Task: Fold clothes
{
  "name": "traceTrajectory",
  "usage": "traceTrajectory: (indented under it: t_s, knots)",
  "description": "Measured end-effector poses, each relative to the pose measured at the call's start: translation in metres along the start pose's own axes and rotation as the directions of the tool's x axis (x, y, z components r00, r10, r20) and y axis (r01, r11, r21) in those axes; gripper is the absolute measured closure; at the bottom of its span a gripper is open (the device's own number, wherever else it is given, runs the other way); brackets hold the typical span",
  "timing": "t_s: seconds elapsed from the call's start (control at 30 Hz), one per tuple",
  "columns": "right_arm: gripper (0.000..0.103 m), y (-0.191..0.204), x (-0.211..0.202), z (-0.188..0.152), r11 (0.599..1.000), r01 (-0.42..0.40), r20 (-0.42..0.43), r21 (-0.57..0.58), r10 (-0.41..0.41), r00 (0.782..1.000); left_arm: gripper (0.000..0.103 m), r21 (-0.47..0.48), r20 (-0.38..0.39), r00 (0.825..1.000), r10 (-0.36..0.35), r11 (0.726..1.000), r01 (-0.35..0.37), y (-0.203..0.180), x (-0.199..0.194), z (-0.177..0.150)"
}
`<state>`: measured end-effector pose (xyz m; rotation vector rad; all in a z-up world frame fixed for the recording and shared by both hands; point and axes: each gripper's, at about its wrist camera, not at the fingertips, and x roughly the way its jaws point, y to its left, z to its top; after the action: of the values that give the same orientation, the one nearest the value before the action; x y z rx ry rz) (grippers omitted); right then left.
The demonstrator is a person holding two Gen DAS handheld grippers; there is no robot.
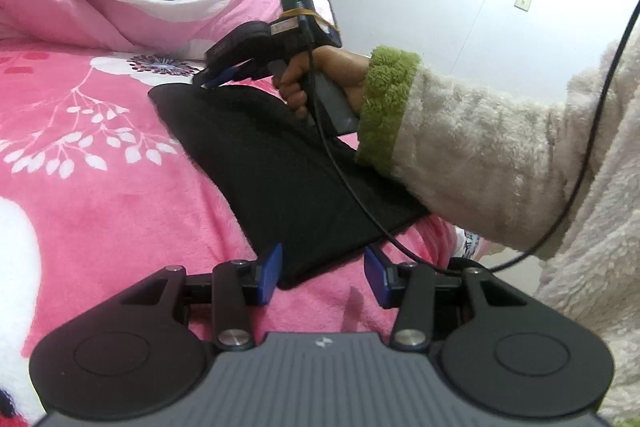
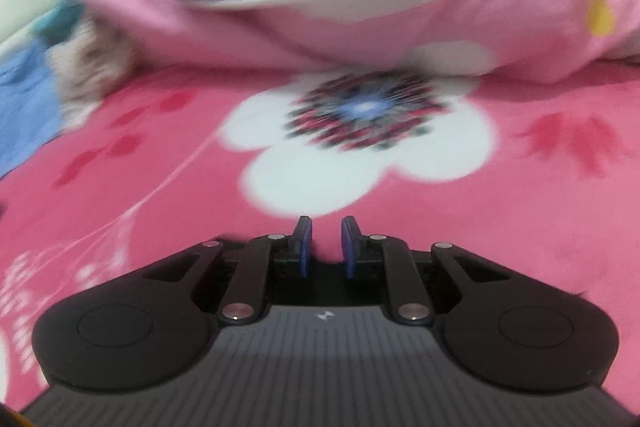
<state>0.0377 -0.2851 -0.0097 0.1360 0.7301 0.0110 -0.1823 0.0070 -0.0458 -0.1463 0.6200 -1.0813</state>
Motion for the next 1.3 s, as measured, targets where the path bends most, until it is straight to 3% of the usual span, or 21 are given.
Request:
traceTrajectory:
  t_s: [0.17, 0.3, 0.43, 0.6, 0.7, 0.77, 0.83, 0.97, 1.13, 1.17, 1.3]
  knots:
    - [0.088, -0.021, -0.046, -0.009, 0.999, -0.018, 0.031, 0.026, 0.017, 0.999, 0.055, -0.012, 0.007, 1.000, -0.014, 1.000, 0.014, 0.002, -0.001, -0.002]
    - [0.087, -0.035, -0.067, -0.029, 0.996, -0.063, -0.021, 0.061, 0.064, 0.998, 0.054, -0.005, 0.007, 1.000, -0.013, 1.000, 0.013, 0.000, -0.001, -0.002]
    - [0.088, -0.053, -0.051, -0.036, 0.992, -0.022, -0.053, 0.123, 0.028, 0.998, 0.054, 0.003, 0.001, 1.000, -0.005, 1.000, 0.005, -0.002, -0.001, -0.002]
    - [0.087, -0.077, -0.036, -0.020, 0.981, 0.120, -0.007, 0.152, -0.120, 0.993, 0.054, 0.007, -0.005, 1.000, 0.003, 1.000, -0.003, -0.005, -0.001, -0.002]
    - [0.087, -0.093, -0.052, -0.019, 0.973, 0.139, 0.014, 0.185, -0.144, 0.989, 0.054, -0.003, -0.008, 1.000, -0.002, 1.000, 0.002, -0.004, 0.000, -0.001]
    - [0.085, -0.098, -0.071, -0.025, 0.977, 0.100, 0.036, 0.188, -0.109, 0.993, 0.054, -0.026, -0.012, 1.000, -0.011, 1.000, 0.010, -0.001, 0.000, 0.000]
    - [0.085, -0.098, -0.087, -0.035, 0.985, 0.013, 0.042, 0.171, -0.020, 0.999, 0.054, -0.057, -0.016, 1.000, -0.023, 0.998, 0.022, 0.003, 0.000, 0.002]
    - [0.085, -0.089, -0.089, -0.051, 0.995, -0.083, -0.008, 0.062, 0.084, 0.996, 0.054, -0.081, -0.034, 0.999, -0.027, 0.996, 0.024, 0.005, 0.000, 0.005]
    - [0.086, -0.114, -0.070, -0.059, 0.995, 0.027, -0.020, 0.094, -0.025, 0.999, 0.054, -0.018, -0.063, 0.998, 0.023, 1.000, -0.024, -0.006, 0.003, 0.008]
    - [0.079, -0.125, -0.072, -0.061, 0.990, 0.044, -0.008, 0.134, -0.043, 0.999, 0.054, -0.005, -0.067, 0.997, 0.034, 0.999, -0.035, -0.009, 0.004, 0.008]
    - [0.079, -0.148, -0.094, -0.070, 0.968, 0.102, 0.036, 0.228, -0.113, 0.993, 0.054, 0.007, -0.089, 0.994, 0.058, 0.998, -0.058, -0.013, 0.005, 0.012]
